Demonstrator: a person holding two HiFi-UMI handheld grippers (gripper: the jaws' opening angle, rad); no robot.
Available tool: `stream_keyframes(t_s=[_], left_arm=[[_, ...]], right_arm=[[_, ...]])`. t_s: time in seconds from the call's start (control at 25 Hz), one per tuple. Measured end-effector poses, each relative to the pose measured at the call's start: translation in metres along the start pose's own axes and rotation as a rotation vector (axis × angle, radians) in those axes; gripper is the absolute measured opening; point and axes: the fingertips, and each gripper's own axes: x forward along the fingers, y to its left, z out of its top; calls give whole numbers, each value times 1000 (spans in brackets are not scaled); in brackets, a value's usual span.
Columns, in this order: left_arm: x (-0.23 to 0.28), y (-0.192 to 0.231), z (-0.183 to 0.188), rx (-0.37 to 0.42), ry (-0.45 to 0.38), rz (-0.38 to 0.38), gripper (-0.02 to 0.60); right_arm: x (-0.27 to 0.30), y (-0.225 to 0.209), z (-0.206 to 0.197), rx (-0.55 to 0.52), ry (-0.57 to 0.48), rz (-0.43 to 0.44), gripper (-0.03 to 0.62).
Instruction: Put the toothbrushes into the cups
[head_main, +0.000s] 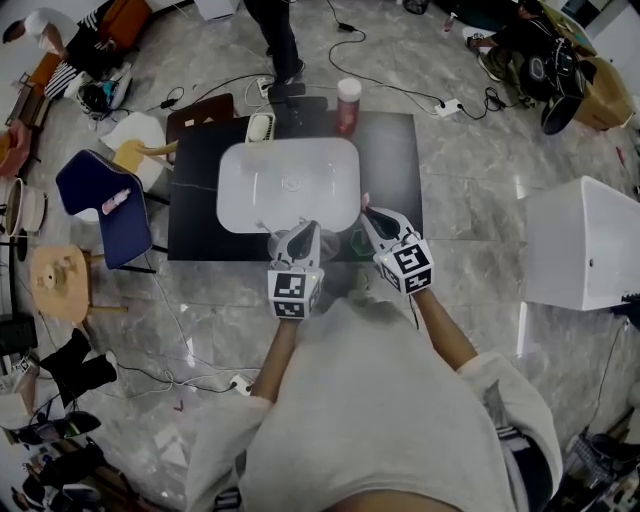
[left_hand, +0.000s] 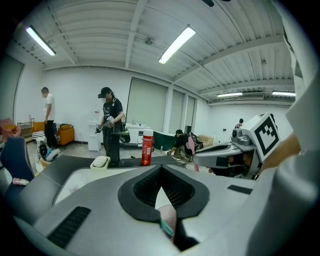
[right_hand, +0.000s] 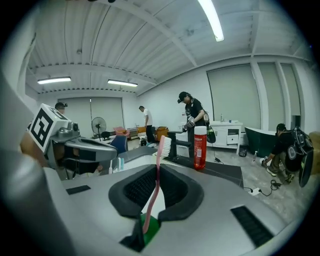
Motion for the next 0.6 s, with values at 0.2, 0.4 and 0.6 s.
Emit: stream_keyframes(t_s=[0.2,0.4,0.6], left_arm=[[-2,3,-10,-14,12,11,26],[-2,7,-8,-17,12,17,26],[-1,7,-7,-17,10,18,26]], right_arm=[[4,2,-26,-53,53,-6,35],[5,8,-54,-88,128,0,37],[4,11,-75,-82,170,6,37]])
